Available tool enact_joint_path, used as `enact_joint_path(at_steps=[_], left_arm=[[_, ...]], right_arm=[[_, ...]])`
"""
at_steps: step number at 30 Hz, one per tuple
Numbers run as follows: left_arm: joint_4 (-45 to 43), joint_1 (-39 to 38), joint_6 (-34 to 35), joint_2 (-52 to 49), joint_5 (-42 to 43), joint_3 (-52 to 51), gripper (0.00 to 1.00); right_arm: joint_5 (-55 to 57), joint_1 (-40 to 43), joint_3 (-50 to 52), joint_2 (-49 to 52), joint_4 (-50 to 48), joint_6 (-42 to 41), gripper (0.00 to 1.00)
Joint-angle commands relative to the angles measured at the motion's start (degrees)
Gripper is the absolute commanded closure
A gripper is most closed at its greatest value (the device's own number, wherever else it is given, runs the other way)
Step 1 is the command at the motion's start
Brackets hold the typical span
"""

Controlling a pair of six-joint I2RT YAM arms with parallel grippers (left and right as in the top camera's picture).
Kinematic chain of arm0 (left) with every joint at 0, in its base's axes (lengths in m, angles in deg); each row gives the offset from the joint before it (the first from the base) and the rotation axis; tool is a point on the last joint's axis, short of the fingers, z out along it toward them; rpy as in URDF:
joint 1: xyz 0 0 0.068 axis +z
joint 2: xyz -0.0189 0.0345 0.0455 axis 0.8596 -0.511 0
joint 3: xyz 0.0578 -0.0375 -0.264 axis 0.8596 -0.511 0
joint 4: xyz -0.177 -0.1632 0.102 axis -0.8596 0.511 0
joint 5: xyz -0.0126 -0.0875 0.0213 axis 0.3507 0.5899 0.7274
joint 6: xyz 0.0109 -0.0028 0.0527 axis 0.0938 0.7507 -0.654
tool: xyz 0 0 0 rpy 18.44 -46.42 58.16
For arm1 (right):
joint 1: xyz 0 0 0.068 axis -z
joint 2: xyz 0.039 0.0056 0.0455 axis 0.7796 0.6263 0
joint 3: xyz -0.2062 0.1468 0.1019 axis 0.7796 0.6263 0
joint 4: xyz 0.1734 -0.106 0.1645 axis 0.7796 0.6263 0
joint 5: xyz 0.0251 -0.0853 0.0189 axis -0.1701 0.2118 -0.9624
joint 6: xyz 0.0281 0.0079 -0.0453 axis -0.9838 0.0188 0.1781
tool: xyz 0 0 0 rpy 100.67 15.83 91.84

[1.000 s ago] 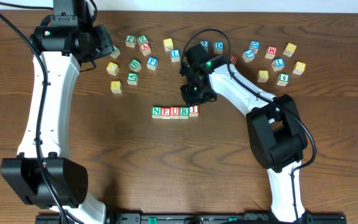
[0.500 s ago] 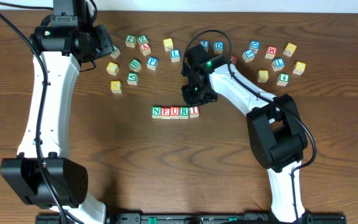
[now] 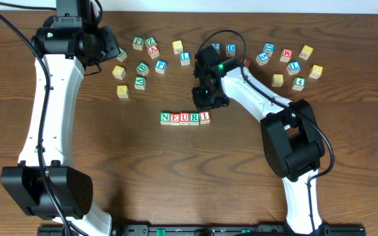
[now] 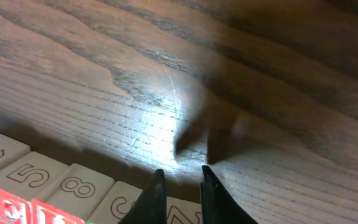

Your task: Spell out NEURIPS

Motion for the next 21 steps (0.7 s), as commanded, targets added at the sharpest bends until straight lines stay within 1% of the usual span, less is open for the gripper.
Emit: enact_joint_path(at_steps=[1, 7, 10, 12, 21], left_arm=[[0.22, 0.15, 0.07, -0.76, -0.55, -0.26, 0.74], [0.20, 0.15, 0.07, -0.76, -0.55, -0.26, 0.74], [0.20, 0.15, 0.07, -0.76, -0.55, -0.26, 0.74], [0.22, 0.15, 0.07, -0.76, -0.55, -0.26, 0.74], [0.24, 0.15, 0.07, -0.76, -0.55, -0.26, 0.74]], right_arm=[[0.63, 1.88, -2.34, 0.33, 0.50, -1.01, 0.84], [0.61, 4.31, -2.43, 0.26, 4.66, -2.03, 0.82], [0.63, 4.44, -2.40, 0.26, 7.04, -2.03, 0.79], [0.63, 4.24, -2.29, 0.33, 8.72, -2.03, 0.78], [0.63, 3.39, 0.85, 0.33, 10.29, -3.32, 0.82]])
